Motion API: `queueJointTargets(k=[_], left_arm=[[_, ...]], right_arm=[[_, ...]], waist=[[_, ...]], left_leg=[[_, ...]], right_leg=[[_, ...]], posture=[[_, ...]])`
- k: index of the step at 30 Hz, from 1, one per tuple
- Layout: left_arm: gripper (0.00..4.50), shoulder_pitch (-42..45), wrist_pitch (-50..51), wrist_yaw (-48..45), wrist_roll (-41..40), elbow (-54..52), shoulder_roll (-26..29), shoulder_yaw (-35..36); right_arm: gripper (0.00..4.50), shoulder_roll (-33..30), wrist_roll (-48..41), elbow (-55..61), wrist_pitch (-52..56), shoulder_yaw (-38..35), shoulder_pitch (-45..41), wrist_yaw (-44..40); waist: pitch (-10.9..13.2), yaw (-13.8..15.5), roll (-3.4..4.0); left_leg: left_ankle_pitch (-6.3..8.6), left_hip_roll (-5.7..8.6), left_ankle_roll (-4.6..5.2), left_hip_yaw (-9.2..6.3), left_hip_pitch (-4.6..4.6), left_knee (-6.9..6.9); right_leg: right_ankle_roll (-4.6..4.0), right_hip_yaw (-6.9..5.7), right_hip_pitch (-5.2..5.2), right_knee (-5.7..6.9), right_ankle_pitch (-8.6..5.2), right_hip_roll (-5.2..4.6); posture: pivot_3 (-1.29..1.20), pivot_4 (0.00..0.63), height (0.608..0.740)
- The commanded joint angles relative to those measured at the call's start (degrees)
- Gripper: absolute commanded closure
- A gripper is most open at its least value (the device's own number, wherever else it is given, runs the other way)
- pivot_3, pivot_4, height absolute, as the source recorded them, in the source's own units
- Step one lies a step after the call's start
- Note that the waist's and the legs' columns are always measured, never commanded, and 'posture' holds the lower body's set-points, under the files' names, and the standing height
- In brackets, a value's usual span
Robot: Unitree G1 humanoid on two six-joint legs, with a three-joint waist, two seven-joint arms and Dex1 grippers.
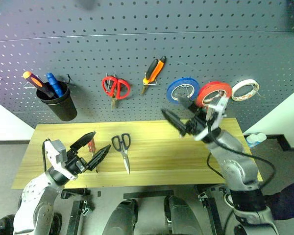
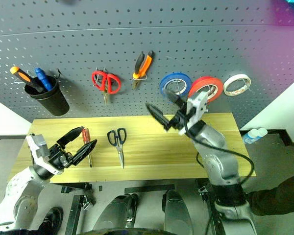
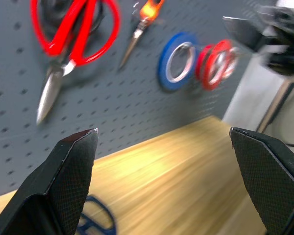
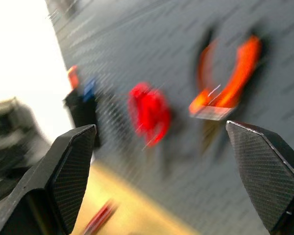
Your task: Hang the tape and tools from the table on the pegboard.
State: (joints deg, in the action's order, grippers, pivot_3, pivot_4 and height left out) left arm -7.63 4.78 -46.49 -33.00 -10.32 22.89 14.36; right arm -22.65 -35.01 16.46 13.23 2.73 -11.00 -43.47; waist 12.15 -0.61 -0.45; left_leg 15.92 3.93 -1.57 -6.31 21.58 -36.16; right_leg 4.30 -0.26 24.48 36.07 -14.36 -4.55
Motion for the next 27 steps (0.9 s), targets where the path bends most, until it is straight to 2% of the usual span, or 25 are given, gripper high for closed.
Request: queueJointTargets(k=[1,4,7,11,19,27], left_arm=[[0.0,2.28,4.54,12.18,5.85,2.75,-2.69,-1.01],[0.0,5.06,12.84,23.86,9.48,3.08,-5.86,-2.27],[0.0,5.5,19.03,30.31,14.63,-0.15,-6.31,-5.71],[0.0,7.81,35.48,36.04,16.87,-1.99,-6.41,-10.19],[0.0,9.49,44.76,42.18,20.78,-8.43,-9.69,-14.86],[0.0,17.19,51.85,48.41,23.91,-3.37,-16.14,-16.1]], right_arm=[[0.03,-3.14,1.5,0.73,-2.08,0.07,1.72,-5.9],[0.03,-3.95,1.39,-0.27,-2.29,-1.08,1.8,-7.22],[0.03,-4.24,1.39,0.42,-1.92,-1.15,2.53,-8.06],[0.03,-4.69,0.67,2.92,-0.24,-1.55,4.08,-7.81],[0.03,-3.67,0.5,5.65,1.97,-1.74,5.69,-5.07],[0.03,-3.3,0.46,5.75,3.03,-1.89,4.73,-4.03]], waist=[[0.23,-0.26,-0.2],[0.65,-0.2,-0.52],[0.94,-0.2,-0.76],[1.81,-0.04,-0.81],[3.48,-0.23,-0.86],[4.01,-0.15,-0.97]], left_leg=[[0.0,0.01,0.0,0.03,-0.01,-0.02],[0.0,0.02,0.0,0.04,-0.04,-0.08],[0.0,-0.02,0.0,0.01,-0.04,-0.08],[0.01,0.02,-0.01,0.0,-0.01,-0.08],[0.01,0.03,-0.02,-0.01,0.11,-0.08],[0.01,0.06,-0.01,-0.02,0.29,-0.23]], right_leg=[[0.02,0.0,-0.01,0.0,0.01,-0.01],[0.09,0.0,-0.05,0.01,0.04,-0.01],[0.12,0.0,-0.05,0.03,0.06,0.04],[0.14,0.0,-0.04,0.02,0.07,0.0],[0.17,-0.01,0.08,0.04,0.08,-0.05],[0.23,-0.06,0.14,0.04,0.12,-0.06]], posture=[[-0.03,0.224,0.74],[-0.03,0.234,0.74],[-0.04,0.243,0.74],[-0.05,0.267,0.74],[-0.07,0.306,0.74],[-0.08,0.321,0.74]])
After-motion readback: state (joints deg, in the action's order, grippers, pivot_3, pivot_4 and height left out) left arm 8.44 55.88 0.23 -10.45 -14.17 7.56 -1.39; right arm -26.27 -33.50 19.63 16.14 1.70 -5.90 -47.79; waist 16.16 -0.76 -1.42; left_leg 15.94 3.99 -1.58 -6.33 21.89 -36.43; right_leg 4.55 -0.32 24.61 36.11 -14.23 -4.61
